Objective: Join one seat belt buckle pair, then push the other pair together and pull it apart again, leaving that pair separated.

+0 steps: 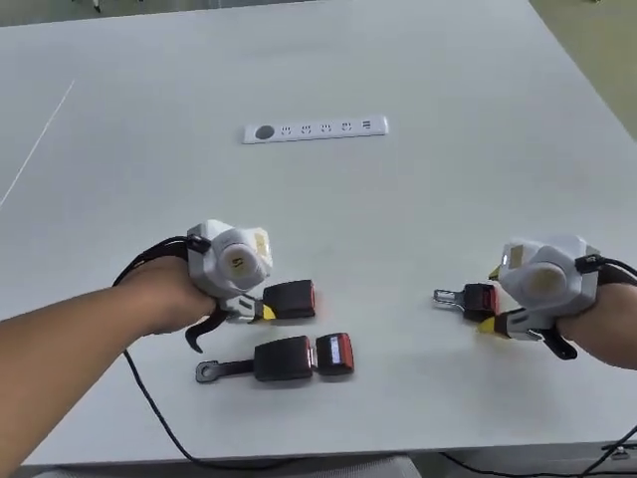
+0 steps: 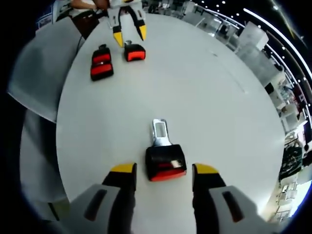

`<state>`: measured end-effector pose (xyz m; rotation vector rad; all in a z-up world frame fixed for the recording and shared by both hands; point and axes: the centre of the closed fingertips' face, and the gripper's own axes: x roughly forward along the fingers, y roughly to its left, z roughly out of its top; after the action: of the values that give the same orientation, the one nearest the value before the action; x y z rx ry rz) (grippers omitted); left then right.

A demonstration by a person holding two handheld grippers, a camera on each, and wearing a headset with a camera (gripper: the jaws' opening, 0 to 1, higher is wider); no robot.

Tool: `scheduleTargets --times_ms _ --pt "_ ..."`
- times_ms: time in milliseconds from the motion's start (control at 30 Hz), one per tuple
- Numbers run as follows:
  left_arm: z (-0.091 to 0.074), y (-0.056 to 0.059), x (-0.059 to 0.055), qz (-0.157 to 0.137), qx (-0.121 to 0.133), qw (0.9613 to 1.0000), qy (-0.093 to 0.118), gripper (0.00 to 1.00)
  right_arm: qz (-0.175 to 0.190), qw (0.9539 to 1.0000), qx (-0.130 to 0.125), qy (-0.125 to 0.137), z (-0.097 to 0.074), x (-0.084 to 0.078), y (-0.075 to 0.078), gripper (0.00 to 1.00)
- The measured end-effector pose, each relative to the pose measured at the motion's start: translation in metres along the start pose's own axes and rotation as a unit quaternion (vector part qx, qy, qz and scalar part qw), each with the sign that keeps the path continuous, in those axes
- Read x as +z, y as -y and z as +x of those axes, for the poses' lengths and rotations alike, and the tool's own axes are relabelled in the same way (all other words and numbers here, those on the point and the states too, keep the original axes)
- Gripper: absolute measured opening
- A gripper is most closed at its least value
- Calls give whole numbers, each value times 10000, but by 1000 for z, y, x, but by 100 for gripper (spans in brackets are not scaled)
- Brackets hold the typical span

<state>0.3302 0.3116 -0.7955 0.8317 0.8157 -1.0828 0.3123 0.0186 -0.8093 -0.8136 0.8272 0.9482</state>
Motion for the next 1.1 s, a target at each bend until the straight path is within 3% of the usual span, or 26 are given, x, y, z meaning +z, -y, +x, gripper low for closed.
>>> scheduleTargets --times_ms 167,300,367,400,533,600,700,767,867,1000,1100 --pt "-21 7 -28 -386 160 9991 63 44 210 9992 -138 296 -9 10 -2 52" --pt "-43 14 -52 -780 412 9961 75 45 370 9983 -181 402 -16 12 -7 54" --pt "-48 21 -62 -741 480 9961 -9 47 443 9978 -214 445 -15 9 -6 55" --pt "-51 23 -64 -753 493 9959 16 47 462 9976 -222 464 -17 9 -7 56" --pt "-60 31 -65 -1341 593 9887 299 50 644 9957 -264 613 -29 11 -15 60" --pt "-59 34 -69 -1492 556 9866 360 54 967 9917 -306 795 -38 14 -20 62" --pt "-68 39 -60 -1859 614 9784 671 61 1096 9902 -297 814 -48 9 -31 66" --pt "-77 43 -58 -1942 617 9758 795 64 1164 9898 -257 775 -53 4 -41 70" --pt "-85 48 -63 -2002 646 9741 828 71 958 9943 -126 460 -59 -9 -57 73" --pt "-101 54 -73 -2135 813 9685 992 80 1029 9933 -146 513 -71 -14 -60 77" --pt "-109 61 -76 -2208 812 9660 1076 86 1278 9892 -138 697 -78 -8 -61 78"
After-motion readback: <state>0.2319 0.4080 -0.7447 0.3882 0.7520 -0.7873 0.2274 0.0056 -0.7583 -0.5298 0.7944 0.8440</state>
